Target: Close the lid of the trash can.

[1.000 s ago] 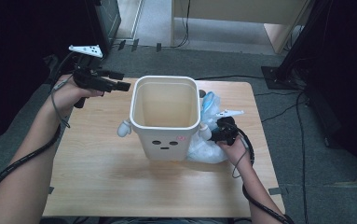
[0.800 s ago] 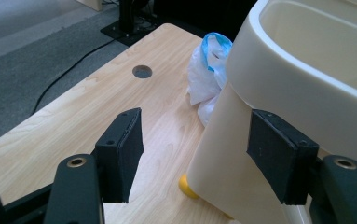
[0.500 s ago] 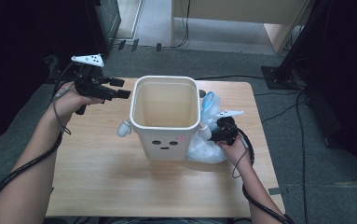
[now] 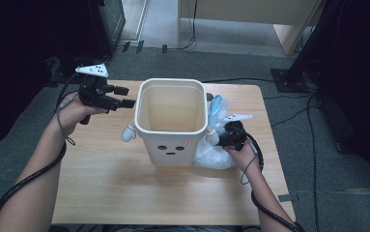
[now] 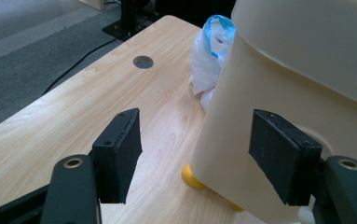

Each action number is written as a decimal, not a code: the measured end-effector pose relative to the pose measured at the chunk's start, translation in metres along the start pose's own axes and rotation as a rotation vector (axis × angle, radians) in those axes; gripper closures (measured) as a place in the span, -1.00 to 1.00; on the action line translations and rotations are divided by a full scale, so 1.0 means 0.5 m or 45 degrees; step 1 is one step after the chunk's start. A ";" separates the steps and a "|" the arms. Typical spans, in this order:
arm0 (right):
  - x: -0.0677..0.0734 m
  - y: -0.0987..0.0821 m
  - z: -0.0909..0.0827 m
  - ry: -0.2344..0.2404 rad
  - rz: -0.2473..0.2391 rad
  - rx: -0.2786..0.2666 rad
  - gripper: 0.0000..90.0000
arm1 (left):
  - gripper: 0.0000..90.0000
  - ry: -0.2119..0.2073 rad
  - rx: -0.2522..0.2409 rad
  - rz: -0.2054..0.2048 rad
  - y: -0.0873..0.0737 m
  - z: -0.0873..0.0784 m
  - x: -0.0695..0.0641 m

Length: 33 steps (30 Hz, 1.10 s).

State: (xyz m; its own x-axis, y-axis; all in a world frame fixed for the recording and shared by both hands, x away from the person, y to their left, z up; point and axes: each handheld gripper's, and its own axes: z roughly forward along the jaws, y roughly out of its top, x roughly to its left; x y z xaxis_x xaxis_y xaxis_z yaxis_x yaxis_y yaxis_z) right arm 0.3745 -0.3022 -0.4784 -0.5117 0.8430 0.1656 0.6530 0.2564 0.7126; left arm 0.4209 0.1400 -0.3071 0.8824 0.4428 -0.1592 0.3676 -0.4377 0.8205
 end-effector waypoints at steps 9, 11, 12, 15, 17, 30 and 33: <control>0.000 0.000 0.000 0.000 0.002 0.000 -0.38 | -0.28 0.014 0.004 -0.006 -0.028 0.011 0.005; 0.000 0.000 0.000 0.000 0.002 0.001 -0.38 | -0.31 0.011 0.005 -0.009 -0.033 0.013 0.006; 0.000 0.000 0.000 0.000 0.002 0.000 -0.38 | -0.31 0.013 0.002 -0.013 -0.036 0.014 0.006; 0.000 0.000 0.000 0.000 0.002 0.002 -0.38 | -0.32 0.014 0.001 -0.011 -0.041 0.015 0.006; 0.000 0.000 0.000 0.000 0.001 0.002 -0.38 | -0.33 0.015 -0.005 -0.019 -0.049 0.018 0.007; 0.001 0.000 0.000 -0.001 0.000 0.002 -0.38 | -0.37 0.031 -0.014 -0.050 -0.078 0.026 0.010; 0.001 0.000 0.000 0.000 0.000 0.002 -0.38 | -0.37 0.035 -0.009 -0.042 -0.083 0.028 0.011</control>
State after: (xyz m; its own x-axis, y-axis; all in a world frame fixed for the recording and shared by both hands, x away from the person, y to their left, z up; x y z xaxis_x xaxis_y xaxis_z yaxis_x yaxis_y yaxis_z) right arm 0.3743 -0.3020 -0.4785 -0.5116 0.8432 0.1652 0.6536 0.2571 0.7118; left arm 0.4144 0.1495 -0.3500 0.8613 0.4784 -0.1711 0.3943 -0.4172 0.8188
